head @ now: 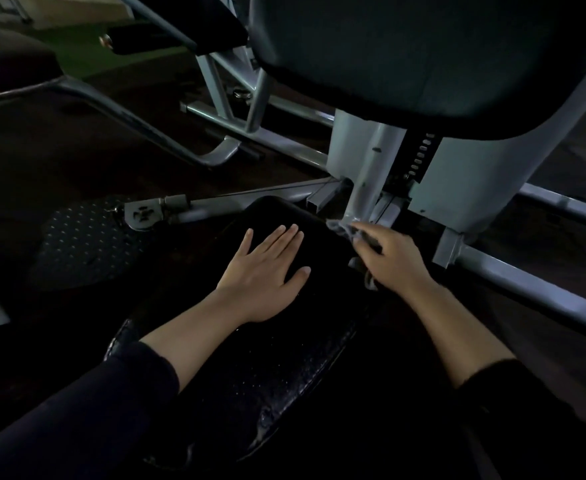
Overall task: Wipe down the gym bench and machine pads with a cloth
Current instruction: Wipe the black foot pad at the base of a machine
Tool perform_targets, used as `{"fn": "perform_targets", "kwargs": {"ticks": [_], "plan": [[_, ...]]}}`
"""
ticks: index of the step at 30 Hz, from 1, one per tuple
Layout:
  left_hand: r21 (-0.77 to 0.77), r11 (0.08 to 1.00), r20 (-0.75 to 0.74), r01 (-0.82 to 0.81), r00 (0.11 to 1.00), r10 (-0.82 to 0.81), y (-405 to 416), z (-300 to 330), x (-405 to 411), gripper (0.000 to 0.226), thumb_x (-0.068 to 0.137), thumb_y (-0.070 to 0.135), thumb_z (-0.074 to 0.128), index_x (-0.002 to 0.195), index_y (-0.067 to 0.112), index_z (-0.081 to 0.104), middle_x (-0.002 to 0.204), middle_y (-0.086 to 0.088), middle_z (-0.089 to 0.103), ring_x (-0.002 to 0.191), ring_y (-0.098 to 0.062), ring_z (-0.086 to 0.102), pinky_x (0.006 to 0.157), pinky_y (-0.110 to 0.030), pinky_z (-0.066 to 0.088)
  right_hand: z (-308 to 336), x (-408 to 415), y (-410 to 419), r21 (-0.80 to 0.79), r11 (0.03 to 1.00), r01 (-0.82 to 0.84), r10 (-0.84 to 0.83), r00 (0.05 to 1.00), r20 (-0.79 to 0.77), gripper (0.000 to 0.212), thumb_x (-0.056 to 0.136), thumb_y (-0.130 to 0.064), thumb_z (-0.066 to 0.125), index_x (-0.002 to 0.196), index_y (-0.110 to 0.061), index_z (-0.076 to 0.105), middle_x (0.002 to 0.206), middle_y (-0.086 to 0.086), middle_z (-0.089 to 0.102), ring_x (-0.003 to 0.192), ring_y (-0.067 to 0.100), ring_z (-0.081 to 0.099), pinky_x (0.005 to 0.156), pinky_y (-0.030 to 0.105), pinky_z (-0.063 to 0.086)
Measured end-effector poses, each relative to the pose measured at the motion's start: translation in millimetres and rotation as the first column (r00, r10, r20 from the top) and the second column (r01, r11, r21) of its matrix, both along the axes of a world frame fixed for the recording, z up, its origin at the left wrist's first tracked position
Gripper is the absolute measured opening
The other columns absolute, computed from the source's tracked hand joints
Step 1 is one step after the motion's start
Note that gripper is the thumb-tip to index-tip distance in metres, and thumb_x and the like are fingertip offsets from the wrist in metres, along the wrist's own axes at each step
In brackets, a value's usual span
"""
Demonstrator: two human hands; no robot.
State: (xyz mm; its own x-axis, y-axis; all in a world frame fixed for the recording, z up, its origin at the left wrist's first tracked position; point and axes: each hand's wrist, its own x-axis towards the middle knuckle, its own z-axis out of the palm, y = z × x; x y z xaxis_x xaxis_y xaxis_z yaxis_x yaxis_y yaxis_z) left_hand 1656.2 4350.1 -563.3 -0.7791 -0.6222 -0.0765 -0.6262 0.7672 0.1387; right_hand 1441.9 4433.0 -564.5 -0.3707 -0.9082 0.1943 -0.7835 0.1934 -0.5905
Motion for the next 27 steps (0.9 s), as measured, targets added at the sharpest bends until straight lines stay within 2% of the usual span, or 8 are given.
{"fn": "perform_targets", "kwargs": {"ticks": [3, 7, 9, 13, 16, 18, 23, 27], "plan": [[-0.003, 1.0, 0.002, 0.0, 1.0, 0.0, -1.2, -1.0, 0.0, 0.068, 0.098, 0.056, 0.01, 0.154, 0.021, -0.006, 0.16, 0.01, -0.015, 0.144, -0.002, -0.019, 0.119, -0.043, -0.012, 9.0, 17.9, -16.1, 0.065, 0.998, -0.003, 0.011, 0.993, -0.12, 0.038, 0.097, -0.032, 0.051, 0.134, -0.033, 0.054, 0.134, -0.01, 0.057, 0.123, 0.012, 0.053, 0.09, 0.025, 0.043], [-0.009, 1.0, 0.008, 0.012, 1.0, -0.012, -1.8, -0.7, -0.1, 0.068, 0.098, 0.054, 0.011, 0.154, 0.02, -0.007, 0.16, 0.009, -0.015, 0.144, -0.003, -0.019, 0.119, -0.042, -0.012, -4.0, 55.3, 2.2, -0.039, 0.991, -0.131, 0.11, 0.933, -0.342, 0.04, 0.095, -0.028, 0.047, 0.132, -0.022, 0.058, 0.135, -0.002, 0.058, 0.129, 0.016, 0.048, 0.109, 0.029, 0.029], [-0.003, 1.0, 0.003, 0.019, 1.0, -0.019, -2.5, -0.7, 0.8, 0.068, 0.098, 0.054, 0.011, 0.154, 0.02, -0.008, 0.16, 0.009, -0.015, 0.144, -0.003, -0.02, 0.119, -0.041, -0.012, -12.6, 54.1, 23.5, -0.116, 0.977, -0.177, 0.137, 0.947, -0.291, 0.04, 0.094, -0.031, 0.045, 0.129, -0.023, 0.06, 0.133, -0.006, 0.058, 0.13, 0.01, 0.047, 0.115, 0.031, 0.026], [-0.002, 1.0, -0.007, 0.024, 1.0, -0.024, -1.5, -1.1, 2.2, 0.068, 0.098, 0.055, 0.01, 0.154, 0.02, -0.007, 0.16, 0.009, -0.015, 0.144, -0.003, -0.02, 0.119, -0.04, -0.013, -17.5, 19.6, 49.2, -0.182, 0.968, -0.175, 0.142, 0.974, -0.178, 0.037, 0.095, -0.029, 0.047, 0.129, -0.025, 0.059, 0.129, -0.019, 0.05, 0.127, -0.012, 0.034, 0.112, 0.014, 0.023], [0.003, 1.0, -0.011, 0.017, 1.0, -0.017, -0.7, -0.5, 1.5, 0.068, 0.099, 0.054, 0.011, 0.154, 0.019, -0.007, 0.16, 0.008, -0.015, 0.144, -0.003, -0.019, 0.119, -0.041, -0.012, -8.3, -0.4, 22.7, -0.124, 0.991, -0.043, 0.037, 0.998, -0.049, 0.033, 0.097, -0.022, 0.052, 0.129, -0.023, 0.06, 0.123, -0.011, 0.061, 0.117, 0.005, 0.054, 0.094, 0.021, 0.045], [0.005, 1.0, -0.01, 0.015, 1.0, -0.014, -0.3, -0.2, 1.2, 0.068, 0.099, 0.054, 0.011, 0.154, 0.019, -0.007, 0.16, 0.008, -0.015, 0.144, -0.003, -0.019, 0.12, -0.041, -0.012, -0.2, 0.8, -0.2, -0.013, 1.0, -0.004, 0.004, 1.0, -0.004, 0.034, 0.097, -0.025, 0.053, 0.131, -0.027, 0.058, 0.126, -0.005, 0.063, 0.115, 0.012, 0.059, 0.085, 0.019, 0.043], [-0.004, 1.0, -0.002, 0.013, 1.0, -0.013, -1.5, -0.8, 0.2, 0.068, 0.099, 0.054, 0.012, 0.154, 0.019, -0.008, 0.16, 0.008, -0.015, 0.144, -0.003, -0.019, 0.12, -0.04, -0.011, 0.4, 48.1, 8.0, -0.034, 0.982, -0.185, 0.167, 0.94, -0.297, 0.038, 0.095, -0.023, 0.052, 0.133, -0.021, 0.057, 0.134, -0.003, 0.058, 0.127, 0.01, 0.046, 0.108, 0.021, 0.026], [0.018, 0.999, 0.005, 0.027, 1.0, -0.027, -2.0, -0.4, 2.8, 0.075, 0.094, 0.061, 0.01, 0.153, 0.019, -0.01, 0.159, 0.009, -0.019, 0.143, -0.002, -0.022, 0.119, -0.037, -0.014, -11.8, 36.5, 47.4, -0.044, 0.938, -0.344, 0.323, 0.912, -0.253, 0.042, 0.096, -0.036, 0.042, 0.135, -0.026, 0.054, 0.14, -0.015, 0.049, 0.137, -0.001, 0.034, 0.118, 0.024, 0.015]]}}
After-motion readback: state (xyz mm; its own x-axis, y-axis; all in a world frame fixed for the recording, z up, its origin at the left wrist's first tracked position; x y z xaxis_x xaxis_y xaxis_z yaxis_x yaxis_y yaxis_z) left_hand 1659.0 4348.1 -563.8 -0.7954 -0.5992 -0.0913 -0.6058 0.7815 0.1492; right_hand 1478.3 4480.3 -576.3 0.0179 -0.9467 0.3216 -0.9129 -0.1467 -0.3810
